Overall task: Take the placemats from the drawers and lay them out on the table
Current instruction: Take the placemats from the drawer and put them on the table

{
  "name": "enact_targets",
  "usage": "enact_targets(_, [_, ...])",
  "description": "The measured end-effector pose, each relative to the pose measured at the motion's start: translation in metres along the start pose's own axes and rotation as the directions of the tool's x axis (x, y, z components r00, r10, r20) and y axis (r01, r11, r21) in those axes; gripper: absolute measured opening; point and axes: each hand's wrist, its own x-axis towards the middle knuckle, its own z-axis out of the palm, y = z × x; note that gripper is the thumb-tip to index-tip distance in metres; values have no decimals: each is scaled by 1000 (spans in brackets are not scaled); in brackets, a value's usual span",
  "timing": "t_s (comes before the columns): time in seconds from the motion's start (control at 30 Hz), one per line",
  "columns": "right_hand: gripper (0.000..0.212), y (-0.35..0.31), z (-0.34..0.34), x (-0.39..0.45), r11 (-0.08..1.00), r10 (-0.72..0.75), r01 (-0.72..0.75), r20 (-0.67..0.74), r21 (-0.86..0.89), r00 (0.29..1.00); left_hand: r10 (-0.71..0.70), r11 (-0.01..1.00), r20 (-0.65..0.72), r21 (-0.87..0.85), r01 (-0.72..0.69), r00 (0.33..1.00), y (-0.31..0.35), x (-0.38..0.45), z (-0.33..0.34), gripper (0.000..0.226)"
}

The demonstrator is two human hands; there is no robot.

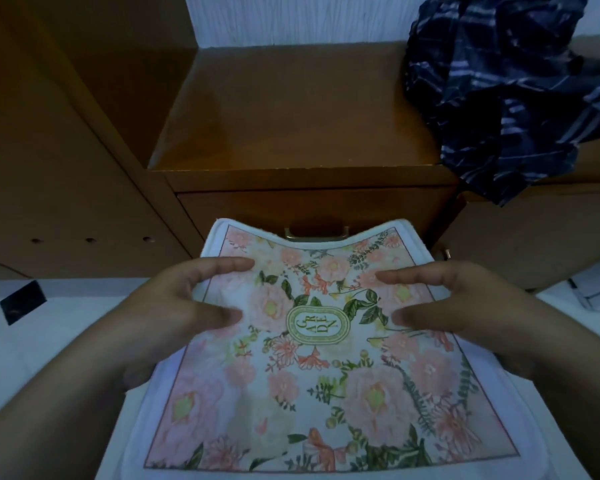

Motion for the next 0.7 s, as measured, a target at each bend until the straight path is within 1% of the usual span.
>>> enact_targets(0.07, [42, -1, 0, -9, 999, -42, 42, -18, -5, 999, 10, 999, 9, -47, -9, 1000, 2, -10, -2, 54])
enact_targets(0.17, [42, -11, -4, -26, 988, -150, 147, -62, -45, 987, 114, 992, -65, -43, -116, 991, 10, -25, -3, 55])
enact_targets(0.23, [41, -23, -9, -34, 966, -254, 247, -100, -77, 962, 172, 982, -107, -59, -179, 979, 17, -29, -4, 56])
enact_targets(0.33, [42, -44, -15, -38, 923, -375, 356, -126, -150, 919, 212, 968, -113, -113, -225, 971, 34, -30, -5, 55])
enact_targets(0.37, [42, -49, -17, -38, 910, -397, 370, -137, -184, 908, 243, 960, -116, -112, -255, 963, 40, -30, -5, 54])
enact_targets(0.43, [41, -59, -18, -38, 876, -446, 395, -153, -276, 882, 325, 941, -141, -55, -335, 935, 53, -32, -2, 52])
enact_targets(0.5, [36, -69, -19, -35, 857, -482, 422, -166, -297, 860, 367, 926, -175, -25, -377, 914, 65, -31, 0, 51])
enact_targets(0.53, [30, -73, -20, -31, 864, -483, 435, -174, -253, 858, 354, 930, -186, -37, -366, 917, 69, -27, -2, 50])
enact_targets(0.6, [22, -77, -22, -15, 897, -439, 416, -192, -151, 878, 285, 950, -185, -79, -303, 941, 73, -12, -7, 48])
enact_targets(0.63, [22, -77, -21, -5, 911, -410, 389, -196, -138, 891, 251, 959, -184, -83, -269, 950, 74, -4, -9, 48])
enact_targets(0.7, [28, -74, -18, 15, 922, -377, 347, -190, -171, 907, 205, 974, -180, -59, -219, 962, 74, 11, -9, 50])
